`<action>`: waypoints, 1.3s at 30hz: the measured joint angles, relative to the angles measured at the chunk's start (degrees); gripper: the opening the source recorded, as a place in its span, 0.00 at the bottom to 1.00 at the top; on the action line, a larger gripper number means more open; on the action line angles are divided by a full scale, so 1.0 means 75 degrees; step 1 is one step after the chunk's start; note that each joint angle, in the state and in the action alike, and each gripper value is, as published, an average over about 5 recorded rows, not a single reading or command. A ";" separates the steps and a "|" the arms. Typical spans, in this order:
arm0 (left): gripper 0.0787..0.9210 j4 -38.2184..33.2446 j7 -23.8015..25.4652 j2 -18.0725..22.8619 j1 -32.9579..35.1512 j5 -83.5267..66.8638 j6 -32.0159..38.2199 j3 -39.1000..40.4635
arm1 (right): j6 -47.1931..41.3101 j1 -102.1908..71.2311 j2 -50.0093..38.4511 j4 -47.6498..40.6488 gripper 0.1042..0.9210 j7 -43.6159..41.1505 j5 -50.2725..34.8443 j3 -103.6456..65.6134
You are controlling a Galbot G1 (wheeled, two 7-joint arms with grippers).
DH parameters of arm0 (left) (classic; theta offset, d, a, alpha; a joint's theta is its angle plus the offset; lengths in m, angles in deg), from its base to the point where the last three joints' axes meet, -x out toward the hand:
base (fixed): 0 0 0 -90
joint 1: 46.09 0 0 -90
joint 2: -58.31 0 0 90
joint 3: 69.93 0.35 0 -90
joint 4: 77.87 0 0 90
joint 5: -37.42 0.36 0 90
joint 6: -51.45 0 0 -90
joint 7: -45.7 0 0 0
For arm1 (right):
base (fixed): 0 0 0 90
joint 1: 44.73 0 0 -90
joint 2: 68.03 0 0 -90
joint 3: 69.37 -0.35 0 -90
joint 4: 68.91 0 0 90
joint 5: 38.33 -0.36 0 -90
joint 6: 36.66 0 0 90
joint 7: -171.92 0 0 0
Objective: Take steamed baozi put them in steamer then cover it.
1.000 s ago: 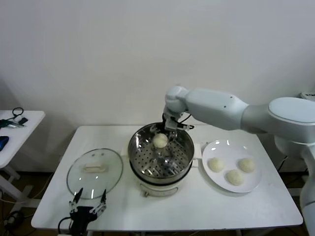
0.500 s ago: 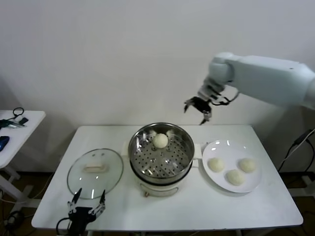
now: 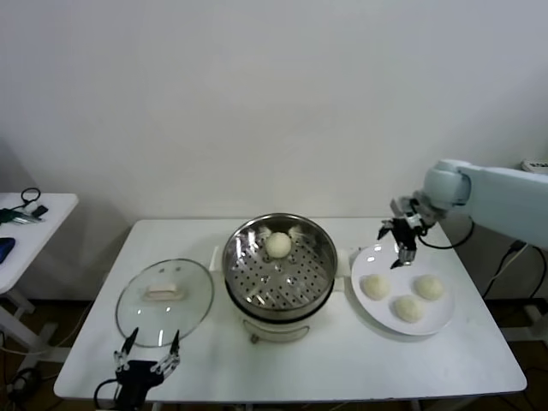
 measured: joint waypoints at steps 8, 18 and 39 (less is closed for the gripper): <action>0.88 0.0059 -0.0006 0.0037 0.0016 0.0038 0.0036 0.0013 | -0.0355 -0.1237 0.0168 -0.0513 0.88 0.0192 0.0452 -0.0869; 0.88 0.0085 -0.0026 0.0041 0.0061 0.0042 0.0091 -0.0014 | -0.0530 -0.2210 0.0531 -0.1162 0.88 0.0332 0.0840 -0.1607; 0.88 -0.0016 -0.0082 0.0068 0.0099 0.0073 0.0127 0.0020 | -0.0421 -0.1929 0.0446 -0.1085 0.60 0.0116 0.0669 -0.1686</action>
